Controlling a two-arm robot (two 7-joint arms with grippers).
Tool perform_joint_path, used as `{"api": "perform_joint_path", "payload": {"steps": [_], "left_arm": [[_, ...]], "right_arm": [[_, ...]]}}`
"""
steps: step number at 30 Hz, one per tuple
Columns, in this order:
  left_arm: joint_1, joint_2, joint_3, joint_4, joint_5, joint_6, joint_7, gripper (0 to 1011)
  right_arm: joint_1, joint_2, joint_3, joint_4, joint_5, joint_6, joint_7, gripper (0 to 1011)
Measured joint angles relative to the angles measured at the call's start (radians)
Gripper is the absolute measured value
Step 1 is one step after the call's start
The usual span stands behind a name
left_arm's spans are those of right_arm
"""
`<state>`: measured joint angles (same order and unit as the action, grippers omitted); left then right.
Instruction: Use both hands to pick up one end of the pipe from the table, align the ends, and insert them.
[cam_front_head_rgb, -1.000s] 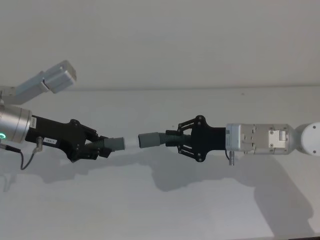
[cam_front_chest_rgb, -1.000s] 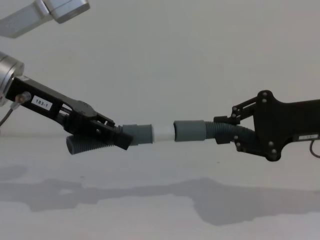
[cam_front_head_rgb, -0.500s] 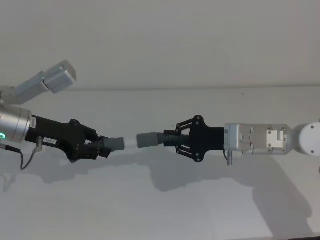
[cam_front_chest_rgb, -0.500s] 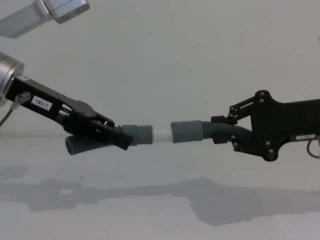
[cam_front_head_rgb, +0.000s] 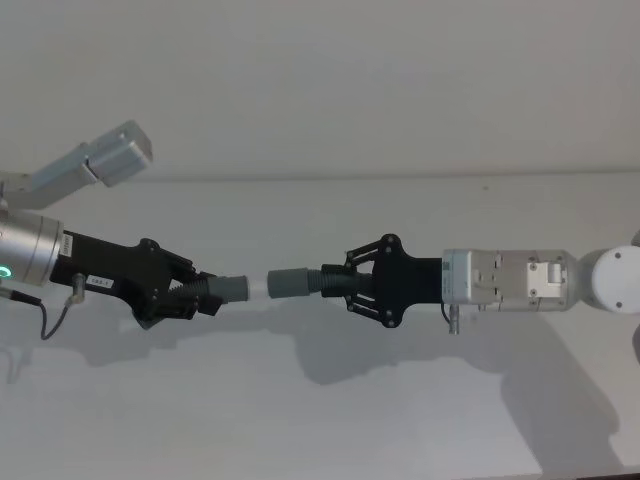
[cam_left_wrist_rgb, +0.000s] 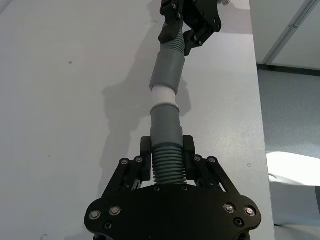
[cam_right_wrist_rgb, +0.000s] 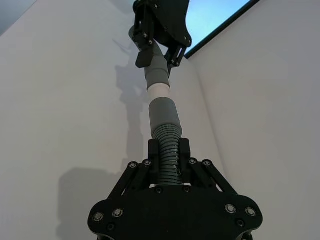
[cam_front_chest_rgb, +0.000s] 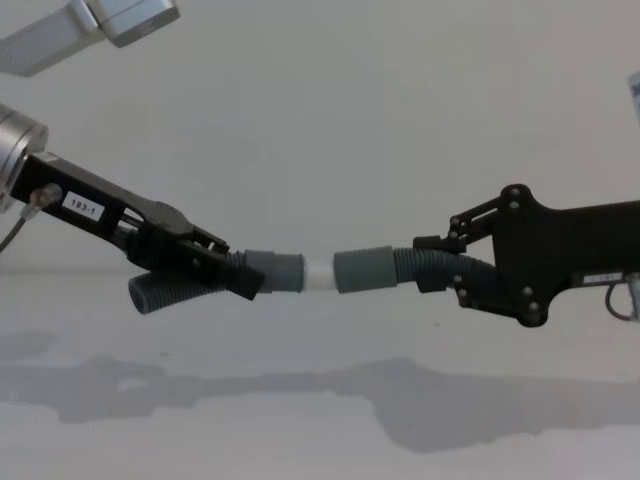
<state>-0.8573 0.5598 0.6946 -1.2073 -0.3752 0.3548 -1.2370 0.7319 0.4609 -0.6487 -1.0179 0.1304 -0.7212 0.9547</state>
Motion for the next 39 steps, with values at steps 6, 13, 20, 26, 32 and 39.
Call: {"api": "perform_joint_path", "payload": {"steps": [6, 13, 20, 26, 32, 39], "left_arm": [[0.0, -0.001, 0.0, 0.0, -0.001, 0.0, -0.001, 330], [0.0, 0.0, 0.0, 0.0, -0.001, 0.0, -0.001, 330], [0.0, 0.001, 0.0, 0.0, 0.0, 0.0, -0.001, 330], [0.0, 0.001, 0.0, 0.0, 0.0, 0.0, 0.0, 330], [0.0, 0.001, 0.0, 0.0, 0.0, 0.0, 0.0, 330], [0.0, 0.001, 0.0, 0.0, 0.0, 0.0, 0.0, 330]], "right_arm": [[0.002, -0.004, -0.008, 0.0, 0.004, 0.001, 0.002, 204], [0.003, -0.005, -0.016, -0.001, 0.007, 0.001, 0.003, 204], [0.003, -0.005, -0.021, -0.004, 0.01, 0.002, 0.002, 204], [0.004, -0.005, -0.028, -0.006, 0.014, 0.001, 0.001, 204], [0.007, -0.005, -0.032, -0.007, 0.017, -0.003, 0.001, 204], [0.008, -0.006, -0.036, -0.008, 0.019, -0.005, 0.001, 204]]}}
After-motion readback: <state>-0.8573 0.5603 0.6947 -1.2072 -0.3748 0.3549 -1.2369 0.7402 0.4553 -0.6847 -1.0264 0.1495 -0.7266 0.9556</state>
